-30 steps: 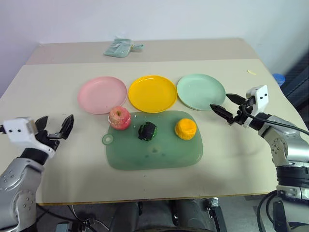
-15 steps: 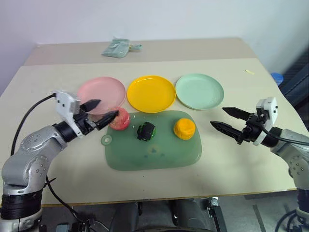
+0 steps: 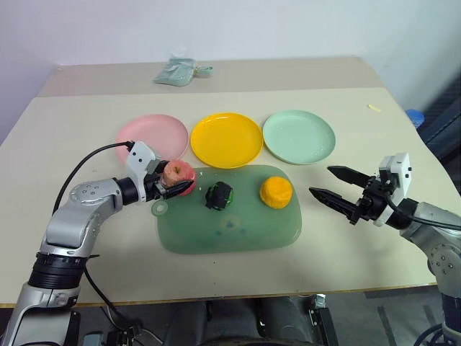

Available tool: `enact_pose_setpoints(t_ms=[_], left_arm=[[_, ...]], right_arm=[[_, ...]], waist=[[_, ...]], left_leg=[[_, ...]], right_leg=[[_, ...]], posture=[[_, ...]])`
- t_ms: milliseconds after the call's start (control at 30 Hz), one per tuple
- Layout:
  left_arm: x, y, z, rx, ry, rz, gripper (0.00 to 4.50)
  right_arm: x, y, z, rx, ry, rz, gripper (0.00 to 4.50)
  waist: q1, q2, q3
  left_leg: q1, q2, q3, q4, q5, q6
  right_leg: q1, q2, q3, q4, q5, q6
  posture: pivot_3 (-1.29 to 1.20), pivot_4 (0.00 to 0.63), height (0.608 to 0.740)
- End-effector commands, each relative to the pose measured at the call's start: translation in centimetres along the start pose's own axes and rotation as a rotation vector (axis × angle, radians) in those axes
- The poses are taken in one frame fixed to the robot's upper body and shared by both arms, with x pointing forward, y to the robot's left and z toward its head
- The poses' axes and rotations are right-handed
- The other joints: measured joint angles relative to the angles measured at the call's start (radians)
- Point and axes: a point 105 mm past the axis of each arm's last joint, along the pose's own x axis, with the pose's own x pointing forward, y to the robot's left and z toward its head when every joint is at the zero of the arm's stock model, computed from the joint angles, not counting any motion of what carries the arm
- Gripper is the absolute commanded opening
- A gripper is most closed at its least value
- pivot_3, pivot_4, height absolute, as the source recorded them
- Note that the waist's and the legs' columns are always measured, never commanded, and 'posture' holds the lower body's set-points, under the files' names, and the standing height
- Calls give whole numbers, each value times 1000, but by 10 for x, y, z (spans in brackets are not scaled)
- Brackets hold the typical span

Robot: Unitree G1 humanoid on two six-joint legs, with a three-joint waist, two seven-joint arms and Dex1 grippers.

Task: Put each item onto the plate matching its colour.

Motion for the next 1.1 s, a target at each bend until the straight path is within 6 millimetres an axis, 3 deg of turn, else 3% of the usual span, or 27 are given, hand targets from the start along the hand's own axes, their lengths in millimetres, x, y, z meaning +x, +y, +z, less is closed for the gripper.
enact_pose_setpoints(t_ms=[33,133,233,333,433,500,600,667,767,933,1000,1100], left_arm=[[-8,13,31,2,-146,65,2993],[-12,34,57,-50,-288,176,2993],[-11,58,68,-52,-328,325,2993],[-6,96,59,-99,-239,534,2993],[-2,114,48,-142,-174,626,2993],[2,116,44,-149,-155,623,2993],[6,116,40,-155,-141,612,4424],[7,117,39,-155,-141,612,4472],[-1,116,48,-135,-202,590,4472],[-36,112,73,-28,-352,616,4472],[-48,100,73,50,-349,584,4472],[-60,68,56,126,-290,452,4472]], right_arm=[[2,8,11,-49,-41,26,4500],[4,7,11,-53,-41,24,4500],[5,6,11,-59,-42,22,4500],[7,5,15,-74,-57,22,4500],[10,4,21,-90,-79,15,4500],[13,6,24,-99,-89,17,4500],[20,12,29,-106,-99,32,4500],[24,15,32,-103,-105,41,4500],[45,41,36,-110,-91,136,4500],[88,77,27,-217,-25,200,4500],[103,84,24,-215,-10,202,4500],[120,97,18,-204,29,230,4500]], waist=[[0,0,0],[3,-1,0],[2,-1,0],[2,-1,0],[-2,-1,0],[-2,-1,0],[0,-1,0],[1,-1,0],[0,-1,0],[-11,-1,0],[-8,-1,0],[-8,-1,0]], left_leg=[[0,0,0,0,0,0],[-1,0,-1,1,0,0],[-1,-1,-1,2,0,0],[0,-3,-1,2,0,0],[0,-4,-1,2,0,0],[0,-3,-1,1,0,0],[-2,-3,-1,1,0,0],[-1,-3,-1,1,0,0],[-1,-3,-1,1,0,0],[-2,-2,0,1,0,-1],[-2,0,0,0,1,-1],[-2,0,1,0,1,-1]], right_leg=[[0,0,0,0,0,0],[0,0,-1,0,0,0],[0,0,-1,1,0,0],[0,0,-1,1,0,0],[-1,0,-1,1,0,0],[-1,0,-1,1,0,0],[-2,0,-1,1,0,0],[-2,0,-1,1,0,0],[-2,-1,-1,2,0,0],[-5,0,0,3,0,0],[-6,-1,0,4,0,0],[-6,-2,1,3,0,0]], posture=[[0,150,740],[0,150,740],[0,150,740],[0,150,740],[0,150,740],[0,150,740],[0,150,740],[0,150,740],[0,150,740],[0,150,740],[0,150,740],[0,150,740]])
